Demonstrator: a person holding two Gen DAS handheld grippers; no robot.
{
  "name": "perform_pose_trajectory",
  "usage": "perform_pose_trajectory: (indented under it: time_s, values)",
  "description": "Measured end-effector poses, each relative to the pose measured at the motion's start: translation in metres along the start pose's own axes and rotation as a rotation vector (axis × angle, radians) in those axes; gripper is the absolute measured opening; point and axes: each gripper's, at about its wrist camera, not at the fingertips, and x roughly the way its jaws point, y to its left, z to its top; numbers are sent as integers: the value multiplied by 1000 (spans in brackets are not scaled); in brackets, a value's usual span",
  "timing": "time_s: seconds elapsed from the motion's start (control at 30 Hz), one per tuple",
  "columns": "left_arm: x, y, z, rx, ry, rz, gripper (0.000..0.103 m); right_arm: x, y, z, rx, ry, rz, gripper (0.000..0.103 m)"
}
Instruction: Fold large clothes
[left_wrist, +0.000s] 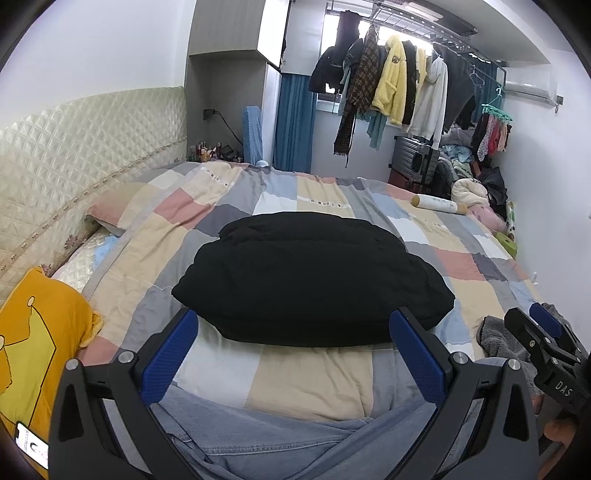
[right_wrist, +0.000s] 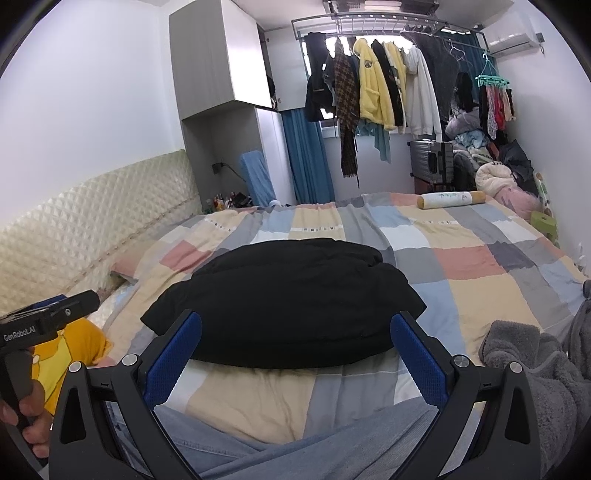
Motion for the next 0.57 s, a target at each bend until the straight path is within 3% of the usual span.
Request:
perform_pose_trajectory:
  time_s: [0.57]
  values:
    - [-5, -5, -1, -1, 3, -9, 103, -6, -1, 4, 6, -4, -2, 103]
